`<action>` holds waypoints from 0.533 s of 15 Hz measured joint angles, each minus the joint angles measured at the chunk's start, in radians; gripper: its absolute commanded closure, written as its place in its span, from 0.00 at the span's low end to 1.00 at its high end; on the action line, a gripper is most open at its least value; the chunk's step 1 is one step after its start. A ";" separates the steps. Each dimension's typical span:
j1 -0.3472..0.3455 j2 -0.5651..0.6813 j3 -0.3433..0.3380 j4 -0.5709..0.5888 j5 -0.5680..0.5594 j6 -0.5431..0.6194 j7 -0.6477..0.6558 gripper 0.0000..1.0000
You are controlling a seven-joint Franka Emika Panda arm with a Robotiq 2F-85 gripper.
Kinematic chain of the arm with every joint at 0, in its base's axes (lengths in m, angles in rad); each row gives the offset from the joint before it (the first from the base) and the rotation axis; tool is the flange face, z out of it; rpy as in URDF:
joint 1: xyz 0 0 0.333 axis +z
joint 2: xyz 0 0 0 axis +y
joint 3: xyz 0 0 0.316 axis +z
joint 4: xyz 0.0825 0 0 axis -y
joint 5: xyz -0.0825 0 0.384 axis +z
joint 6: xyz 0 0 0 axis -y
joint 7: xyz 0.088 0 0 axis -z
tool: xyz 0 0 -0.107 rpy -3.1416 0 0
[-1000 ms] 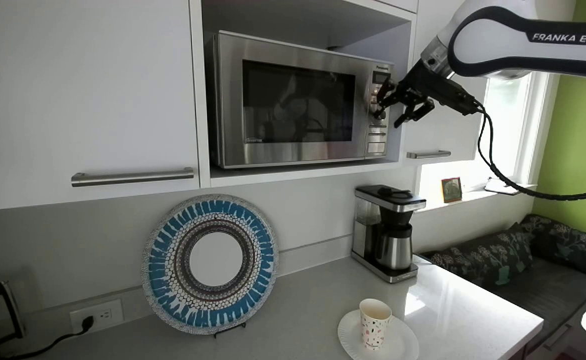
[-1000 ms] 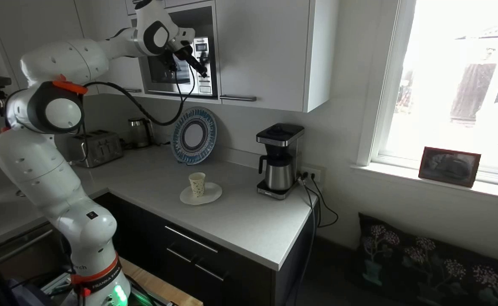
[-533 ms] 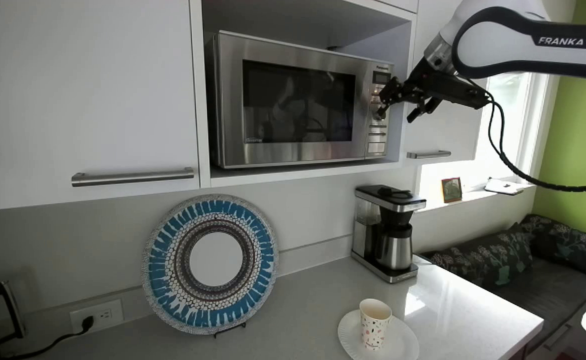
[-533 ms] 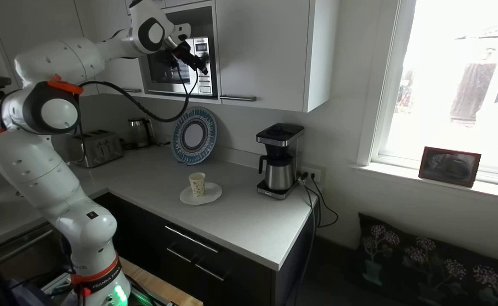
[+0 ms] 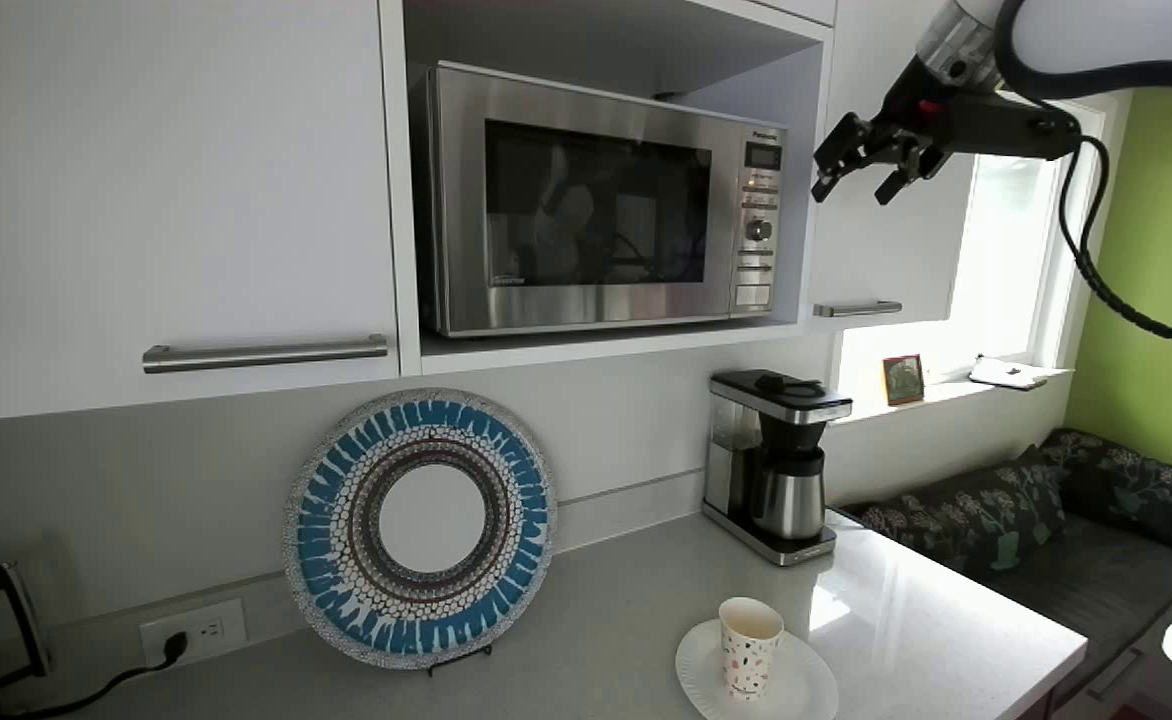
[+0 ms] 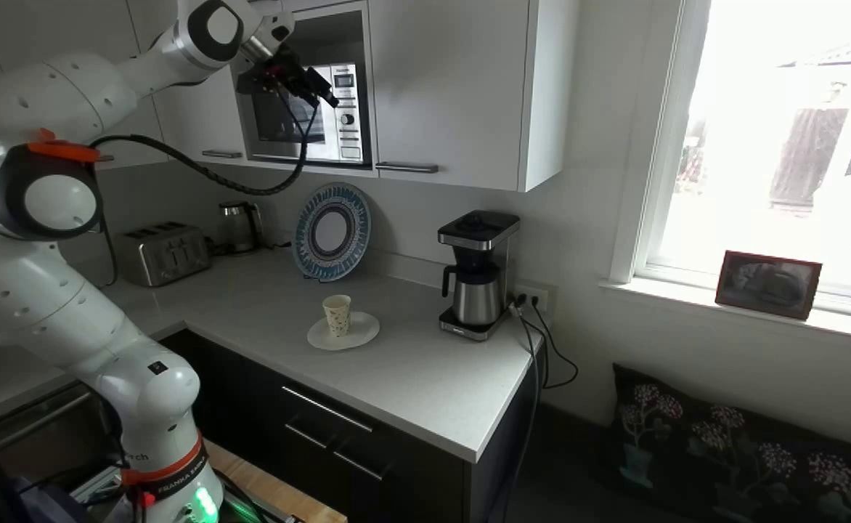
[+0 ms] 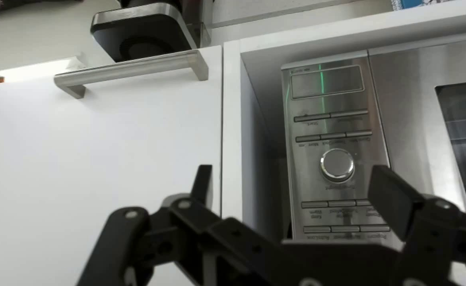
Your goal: Close the door of the microwave
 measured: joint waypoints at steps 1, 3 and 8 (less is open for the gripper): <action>-0.001 -0.015 0.003 -0.003 -0.014 -0.012 -0.007 0.00; -0.003 -0.044 0.010 -0.015 -0.029 -0.031 -0.020 0.00; -0.003 -0.096 0.019 -0.056 -0.051 -0.042 -0.042 0.00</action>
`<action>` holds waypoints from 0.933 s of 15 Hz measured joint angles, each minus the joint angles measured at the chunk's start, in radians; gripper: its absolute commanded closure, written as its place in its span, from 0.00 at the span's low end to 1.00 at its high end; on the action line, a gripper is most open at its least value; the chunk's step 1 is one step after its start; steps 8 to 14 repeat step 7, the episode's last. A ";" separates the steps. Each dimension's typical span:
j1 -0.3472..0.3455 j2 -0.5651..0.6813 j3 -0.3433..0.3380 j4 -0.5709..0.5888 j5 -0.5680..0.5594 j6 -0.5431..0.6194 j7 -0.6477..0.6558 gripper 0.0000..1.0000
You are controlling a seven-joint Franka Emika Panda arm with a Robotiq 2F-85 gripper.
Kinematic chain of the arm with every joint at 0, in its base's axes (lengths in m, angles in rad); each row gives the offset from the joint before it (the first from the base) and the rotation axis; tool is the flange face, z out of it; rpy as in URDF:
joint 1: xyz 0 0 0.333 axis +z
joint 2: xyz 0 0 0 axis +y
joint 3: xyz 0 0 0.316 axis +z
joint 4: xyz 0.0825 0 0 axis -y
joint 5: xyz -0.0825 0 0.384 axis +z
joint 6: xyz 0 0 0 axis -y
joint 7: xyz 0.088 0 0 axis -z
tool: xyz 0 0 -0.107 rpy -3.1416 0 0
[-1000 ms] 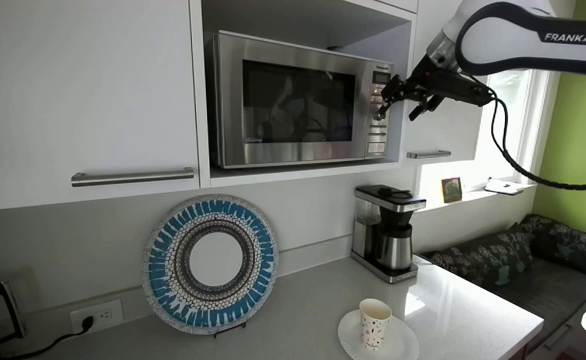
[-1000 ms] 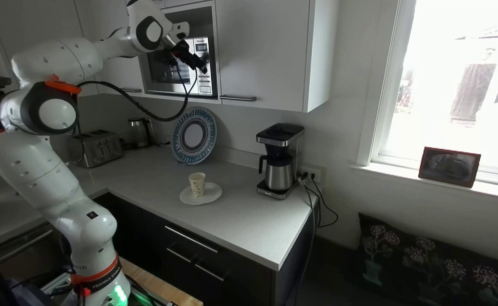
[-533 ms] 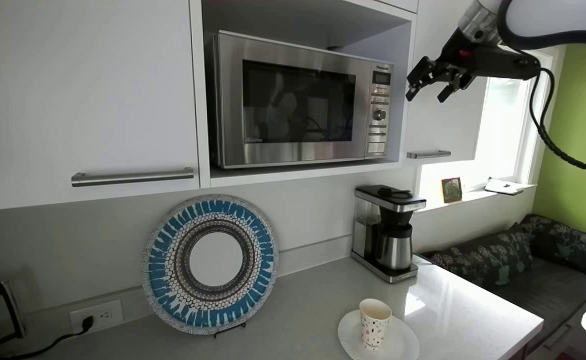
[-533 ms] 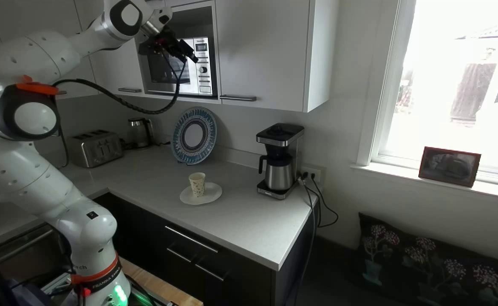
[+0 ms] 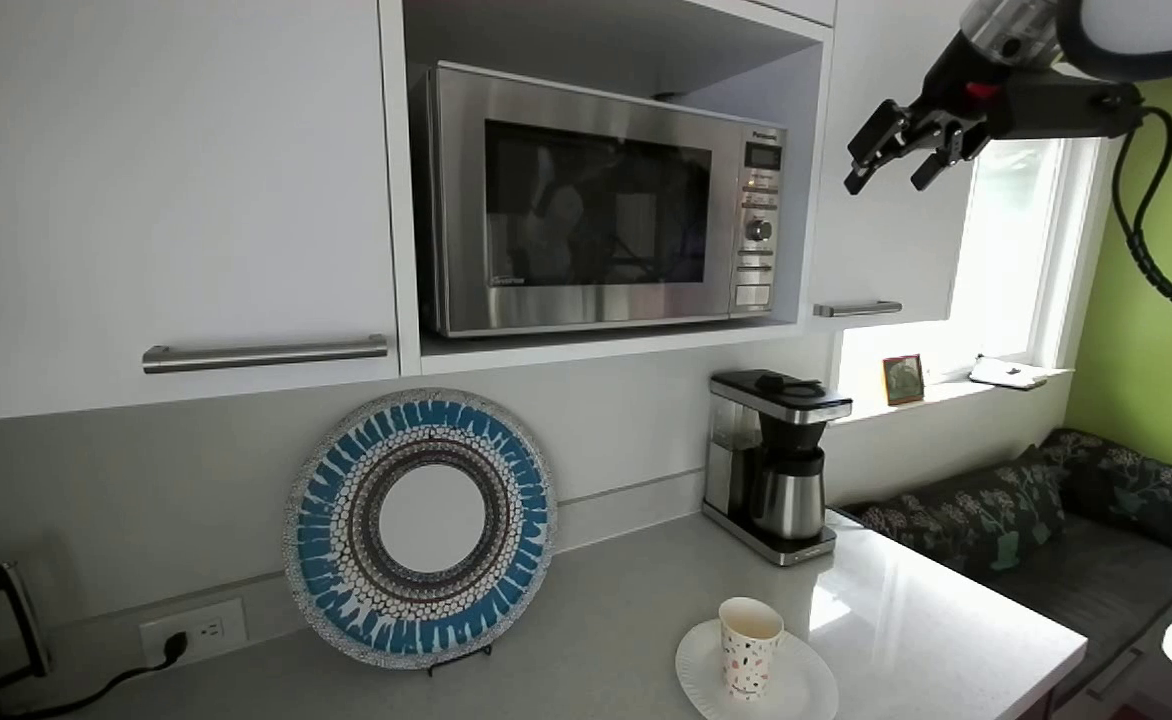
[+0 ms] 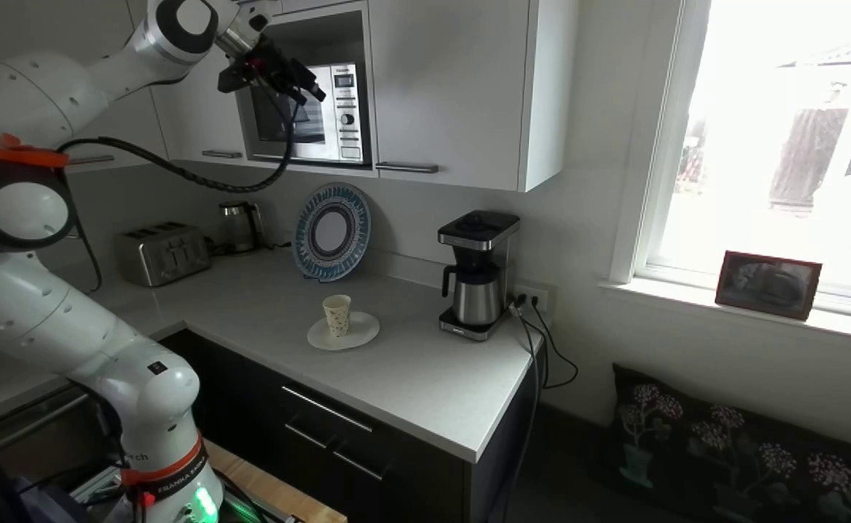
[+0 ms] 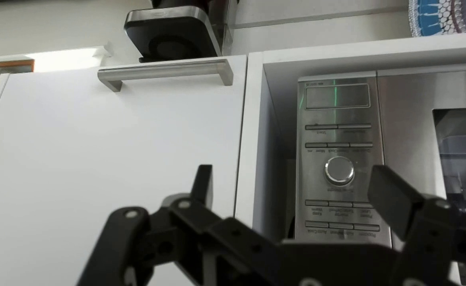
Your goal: Close the door of the microwave
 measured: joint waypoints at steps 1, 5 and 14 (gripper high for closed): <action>0.000 -0.008 0.002 -0.009 -0.003 0.000 -0.004 0.00; 0.000 -0.015 0.005 -0.017 -0.006 0.000 -0.008 0.00; 0.000 -0.013 0.005 -0.017 -0.006 0.000 -0.008 0.00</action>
